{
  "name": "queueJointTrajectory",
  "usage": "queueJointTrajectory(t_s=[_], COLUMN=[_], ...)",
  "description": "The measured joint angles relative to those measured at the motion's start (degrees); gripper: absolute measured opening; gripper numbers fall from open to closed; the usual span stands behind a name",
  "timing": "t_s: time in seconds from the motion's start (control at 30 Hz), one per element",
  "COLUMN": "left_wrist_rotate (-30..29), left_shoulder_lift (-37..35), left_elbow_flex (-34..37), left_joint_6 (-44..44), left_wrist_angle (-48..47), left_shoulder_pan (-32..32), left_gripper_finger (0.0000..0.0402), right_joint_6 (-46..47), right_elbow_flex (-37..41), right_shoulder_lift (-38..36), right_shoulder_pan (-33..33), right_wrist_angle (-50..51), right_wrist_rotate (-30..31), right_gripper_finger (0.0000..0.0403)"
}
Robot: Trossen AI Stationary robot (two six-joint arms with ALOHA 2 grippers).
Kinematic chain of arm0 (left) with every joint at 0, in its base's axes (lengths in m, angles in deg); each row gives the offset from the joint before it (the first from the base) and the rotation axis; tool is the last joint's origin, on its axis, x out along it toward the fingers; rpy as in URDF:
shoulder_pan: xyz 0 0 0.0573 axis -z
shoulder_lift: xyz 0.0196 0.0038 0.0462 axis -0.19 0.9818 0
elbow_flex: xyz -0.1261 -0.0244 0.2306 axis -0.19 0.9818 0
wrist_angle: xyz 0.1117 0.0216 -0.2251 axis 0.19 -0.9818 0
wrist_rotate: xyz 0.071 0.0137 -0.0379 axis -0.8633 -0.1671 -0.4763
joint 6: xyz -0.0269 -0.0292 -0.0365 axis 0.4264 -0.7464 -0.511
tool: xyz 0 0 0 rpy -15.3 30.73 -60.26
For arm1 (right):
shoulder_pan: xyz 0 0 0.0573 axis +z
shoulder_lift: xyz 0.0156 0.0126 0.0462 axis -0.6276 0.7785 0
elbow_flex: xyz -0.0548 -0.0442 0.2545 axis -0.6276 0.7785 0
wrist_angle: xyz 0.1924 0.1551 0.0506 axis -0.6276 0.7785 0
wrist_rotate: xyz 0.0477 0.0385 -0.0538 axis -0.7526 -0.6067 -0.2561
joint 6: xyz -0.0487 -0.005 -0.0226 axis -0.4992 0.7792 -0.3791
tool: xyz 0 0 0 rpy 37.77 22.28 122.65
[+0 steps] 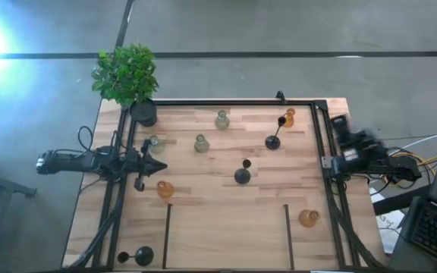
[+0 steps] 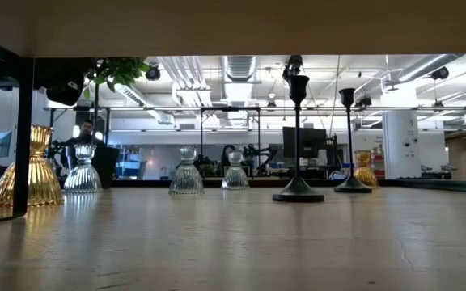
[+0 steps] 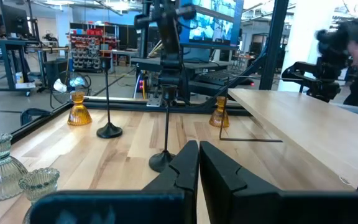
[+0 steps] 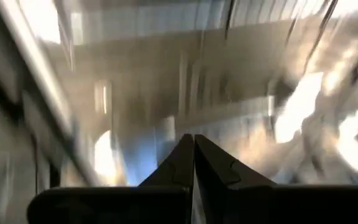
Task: Pick & Place candle stick holders
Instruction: Put the bottom black candle holder on the shelf
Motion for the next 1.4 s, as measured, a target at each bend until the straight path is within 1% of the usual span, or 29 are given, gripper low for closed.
queueJointTrajectory(t_s=[0.03, 0.07, 0.1, 0.13, 0.17, 0.2, 0.23, 0.27, 0.3, 0.4, 0.43, 0.5, 0.6, 0.7, 0.9, 1.13, 1.4], left_wrist_rotate=[0.01, -0.02, -0.02, 0.02, 0.00, -0.05, -0.26, -0.28, -0.36, -0.65, -0.69, -0.70, -0.69, -0.72, -0.74, -0.76, -0.78], left_shoulder_lift=[-0.02, -0.02, -0.01, -0.03, -0.03, 0.23, 0.28, 0.18, 0.79, 1.24, 1.64, 1.76, 2.08, 2.16, 2.16, 2.16, 2.19], left_elbow_flex=[0.00, 0.00, -0.02, 0.00, 0.00, 0.00, 0.00, 0.00, 0.00, 0.00, -0.01, -0.01, -0.02, -0.02, -0.02, -0.02, -0.02], left_joint_6=[0.01, 0.01, -0.01, 0.01, 0.01, 0.00, 0.01, 0.01, 0.01, 0.01, 0.01, 0.01, 0.01, 0.01, 0.01, 0.01, 0.01], left_wrist_angle=[0.00, -0.01, -0.02, -0.02, -0.02, -0.03, -0.03, 0.07, 0.07, 0.04, -0.10, -0.10, -0.24, -0.28, -0.33, -0.37, -0.42], left_shoulder_pan=[0.00, 0.00, 0.00, 0.00, 0.00, 0.00, 0.00, 0.00, 0.00, 0.00, 0.00, 0.00, 0.00, 0.00, 0.00, 0.00, 0.00], left_gripper_finger=[0.0019, 0.0019, 0.0019, 0.0019, 0.0019, 0.0019, 0.0019, 0.0019, 0.0019, 0.0019, 0.0019, 0.0019, 0.0019, 0.0019, 0.0019, 0.0019, 0.0019], right_joint_6=[-0.23, -2.00, -6.05, -11.83, -17.25, -21.09, -22.74, -22.56, -21.69, -17.16, -15.23, -12.86, -12.00, -13.06, -12.56, -10.89, -10.29], right_elbow_flex=[-0.29, -1.07, -2.93, -5.92, -8.65, -12.22, -16.48, -20.32, -24.39, -36.03, -39.47, -45.12, -52.30, -58.87, -70.42, -79.62, -85.25], right_shoulder_lift=[0.00, 0.05, -0.13, -1.02, -1.63, -1.37, -0.91, -0.51, 0.46, 6.23, 8.91, 14.59, 22.70, 29.63, 39.72, 46.53, 50.72], right_shoulder_pan=[0.00, 0.00, -0.04, -0.03, 0.00, 0.00, 0.00, 0.00, 0.00, 0.01, 0.00, 0.02, 0.00, 0.00, 0.01, 0.02, 0.00], right_wrist_angle=[-9.33, -16.50, -17.93, -17.27, -14.57, -9.63, -3.81, 3.35, 12.12, 38.84, 45.61, 53.33, 58.59, 63.96, 77.49, 92.12, 92.91], right_wrist_rotate=[0.49, -0.84, -4.48, -9.81, -16.69, -23.46, -27.49, -28.85, -28.47, -22.00, -21.16, -21.03, -21.16, -20.97, -21.11, -21.10, -20.95], right_gripper_finger=[0.0008, 0.0009, 0.0008, 0.0008, 0.0008, 0.0008, 0.0008, 0.0008, 0.0008, 0.0008, 0.0008, 0.0008, 0.0008, 0.0008, 0.0008, 0.0008, 0.0008])
